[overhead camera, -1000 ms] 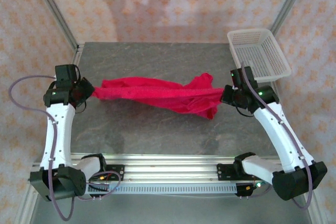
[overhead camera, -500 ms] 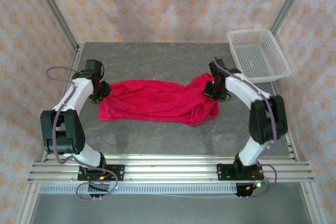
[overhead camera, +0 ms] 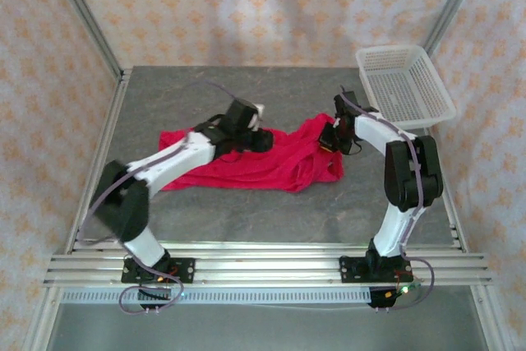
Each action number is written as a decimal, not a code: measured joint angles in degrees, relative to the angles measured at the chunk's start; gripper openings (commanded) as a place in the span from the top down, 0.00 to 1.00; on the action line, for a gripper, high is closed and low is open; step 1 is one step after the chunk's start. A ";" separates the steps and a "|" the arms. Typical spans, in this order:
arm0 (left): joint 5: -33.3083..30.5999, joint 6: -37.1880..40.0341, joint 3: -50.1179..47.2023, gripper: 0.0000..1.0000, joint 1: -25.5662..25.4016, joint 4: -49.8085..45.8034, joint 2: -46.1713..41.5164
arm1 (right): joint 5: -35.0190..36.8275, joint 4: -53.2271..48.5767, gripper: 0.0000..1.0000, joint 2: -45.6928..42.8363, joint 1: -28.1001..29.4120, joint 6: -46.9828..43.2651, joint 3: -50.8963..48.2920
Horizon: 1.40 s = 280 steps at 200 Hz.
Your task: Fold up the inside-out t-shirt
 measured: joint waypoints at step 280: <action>11.82 -4.00 15.47 1.00 -0.33 0.70 22.21 | 12.22 -6.64 0.75 -16.90 12.00 2.51 -2.45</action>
